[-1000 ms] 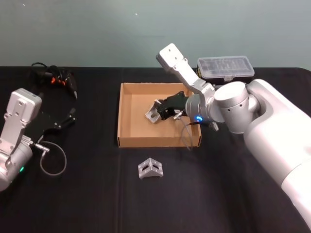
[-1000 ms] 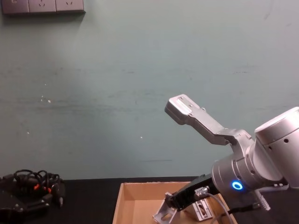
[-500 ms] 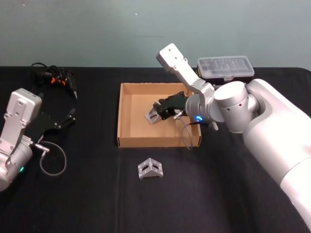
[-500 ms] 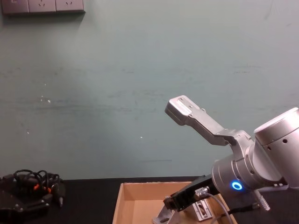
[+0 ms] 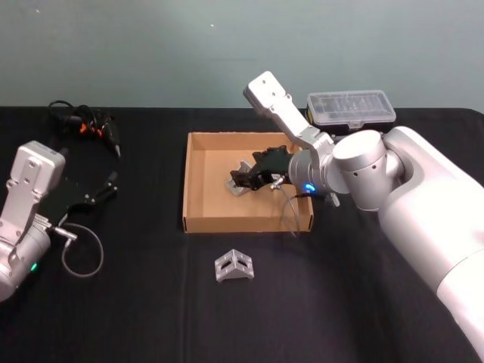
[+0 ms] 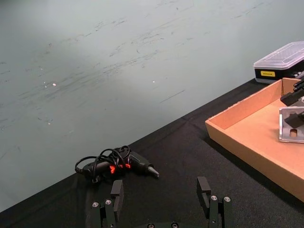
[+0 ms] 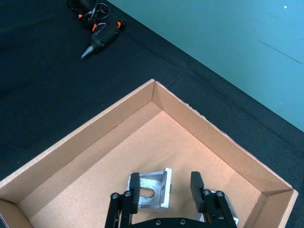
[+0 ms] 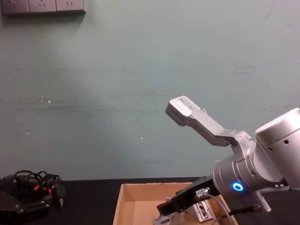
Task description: Use one hand to pick up the angle iron from the table and place it into the box.
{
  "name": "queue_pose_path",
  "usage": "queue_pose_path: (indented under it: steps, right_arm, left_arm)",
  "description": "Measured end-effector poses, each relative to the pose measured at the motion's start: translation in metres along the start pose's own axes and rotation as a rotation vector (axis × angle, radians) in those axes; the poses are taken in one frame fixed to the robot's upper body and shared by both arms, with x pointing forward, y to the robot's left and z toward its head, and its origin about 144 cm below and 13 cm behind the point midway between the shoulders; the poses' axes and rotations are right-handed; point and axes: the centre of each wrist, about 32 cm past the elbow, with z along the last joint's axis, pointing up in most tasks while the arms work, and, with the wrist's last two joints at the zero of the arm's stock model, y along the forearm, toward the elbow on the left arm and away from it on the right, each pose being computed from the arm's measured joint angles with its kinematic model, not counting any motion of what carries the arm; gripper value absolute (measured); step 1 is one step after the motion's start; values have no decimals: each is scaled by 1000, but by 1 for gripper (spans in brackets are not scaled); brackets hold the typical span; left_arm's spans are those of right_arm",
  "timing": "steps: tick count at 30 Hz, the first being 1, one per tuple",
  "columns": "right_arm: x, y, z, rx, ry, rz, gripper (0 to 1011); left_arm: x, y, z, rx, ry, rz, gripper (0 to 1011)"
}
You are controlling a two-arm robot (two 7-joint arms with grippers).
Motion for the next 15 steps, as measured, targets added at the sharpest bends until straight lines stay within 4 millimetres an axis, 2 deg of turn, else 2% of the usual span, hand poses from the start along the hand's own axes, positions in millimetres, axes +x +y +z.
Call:
queue_pose_path:
  steps: [3, 4, 12, 15]
  right_arm:
    - [0, 0, 0, 0, 0, 0, 708]
    - [0, 0, 0, 0, 0, 0, 775]
    - [0, 0, 0, 0, 1, 0, 991]
    - [0, 0, 0, 0, 1, 0, 1002]
  left_arm:
    - [0, 0, 0, 0, 0, 0, 1011]
    - [0, 0, 0, 0, 0, 0, 1011]
    - [0, 0, 0, 0, 0, 0, 1011]
    - [0, 0, 0, 0, 0, 0, 1011]
